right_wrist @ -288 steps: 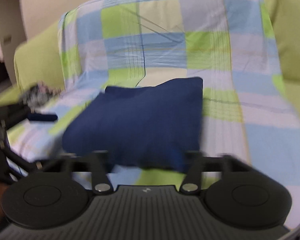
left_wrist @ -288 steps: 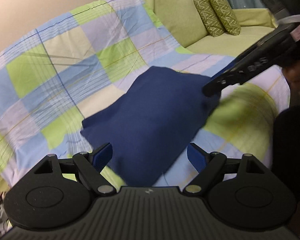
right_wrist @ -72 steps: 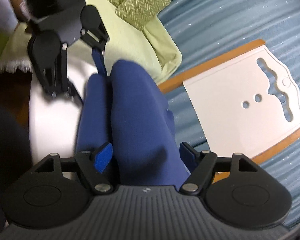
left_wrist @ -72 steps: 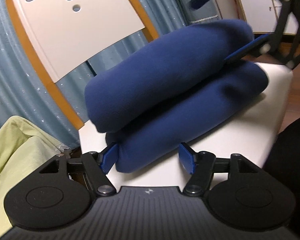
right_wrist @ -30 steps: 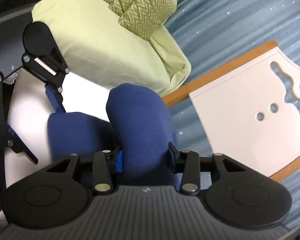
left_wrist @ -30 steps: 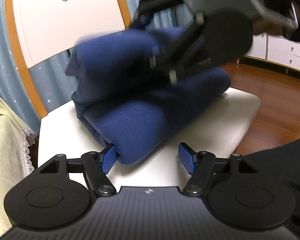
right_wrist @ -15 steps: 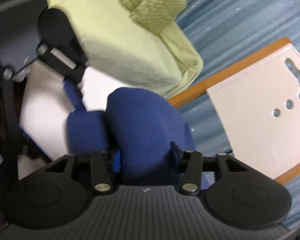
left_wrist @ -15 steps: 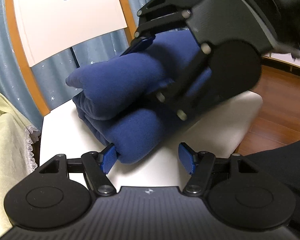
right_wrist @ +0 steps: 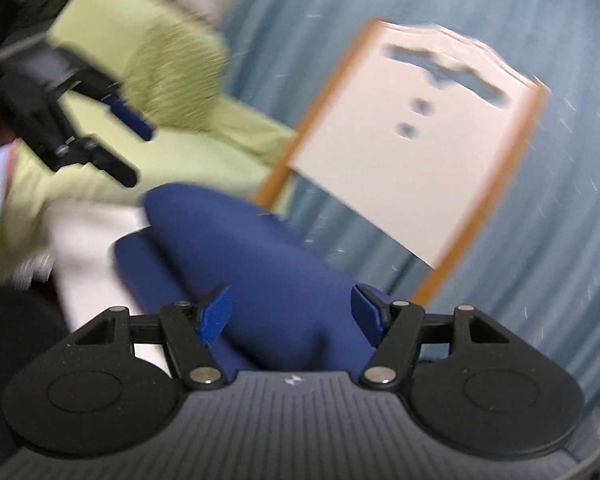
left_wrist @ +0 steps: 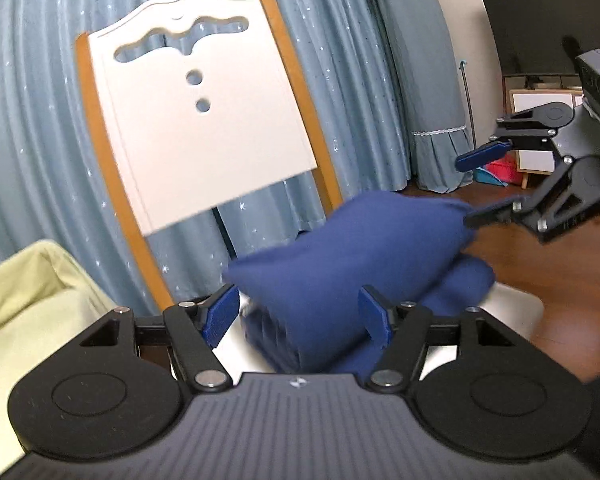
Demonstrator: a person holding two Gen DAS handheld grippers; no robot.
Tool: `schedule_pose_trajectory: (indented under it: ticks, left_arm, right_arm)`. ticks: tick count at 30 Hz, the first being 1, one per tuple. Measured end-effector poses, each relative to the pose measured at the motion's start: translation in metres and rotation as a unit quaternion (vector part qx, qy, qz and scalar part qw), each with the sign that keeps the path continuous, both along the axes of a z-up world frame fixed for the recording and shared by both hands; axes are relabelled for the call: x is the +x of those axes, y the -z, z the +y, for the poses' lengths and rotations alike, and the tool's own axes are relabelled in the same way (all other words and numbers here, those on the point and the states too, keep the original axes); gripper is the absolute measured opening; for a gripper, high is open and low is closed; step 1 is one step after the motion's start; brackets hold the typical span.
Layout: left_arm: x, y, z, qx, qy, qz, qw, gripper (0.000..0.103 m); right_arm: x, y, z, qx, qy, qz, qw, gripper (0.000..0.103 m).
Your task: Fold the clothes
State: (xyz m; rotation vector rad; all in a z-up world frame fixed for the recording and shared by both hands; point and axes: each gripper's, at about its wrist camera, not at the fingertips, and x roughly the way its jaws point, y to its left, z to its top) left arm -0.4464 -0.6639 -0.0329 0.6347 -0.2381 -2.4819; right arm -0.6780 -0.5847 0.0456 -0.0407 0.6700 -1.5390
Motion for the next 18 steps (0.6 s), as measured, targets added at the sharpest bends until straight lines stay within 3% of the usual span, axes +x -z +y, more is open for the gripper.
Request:
schedule_pose_trajectory:
  ticks: [3, 5, 7, 9, 10, 18]
  left_arm:
    - [-0.017, 0.009, -0.013, -0.006, -0.027, -0.028, 0.9992, 0.067]
    - [-0.026, 0.018, -0.025, 0.009, -0.047, -0.044, 0.9979, 0.069]
    - [-0.024, 0.025, -0.032, 0.025, -0.055, -0.045, 0.9972, 0.071]
    - [-0.022, 0.033, -0.035, 0.039, -0.058, -0.048, 0.9964, 0.071]
    - [-0.021, 0.036, -0.036, 0.040, -0.060, -0.049, 0.9962, 0.071]
    - [-0.017, 0.043, -0.048, 0.065, -0.080, -0.057, 0.9930, 0.071]
  right_arm:
    - [-0.042, -0.009, -0.014, -0.015, 0.067, -0.086, 0.994, 0.060]
    - [-0.063, 0.000, -0.024, 0.003, 0.092, -0.124, 0.988, 0.059]
    - [-0.077, 0.013, -0.031, 0.027, 0.102, -0.153, 0.983, 0.042]
    - [-0.074, 0.026, -0.024, 0.045, 0.093, -0.154, 0.983, 0.035]
    - [-0.068, 0.032, -0.021, 0.049, 0.088, -0.144, 0.984, 0.025]
    - [-0.051, 0.042, -0.014, 0.053, 0.083, -0.138, 0.985, 0.024]
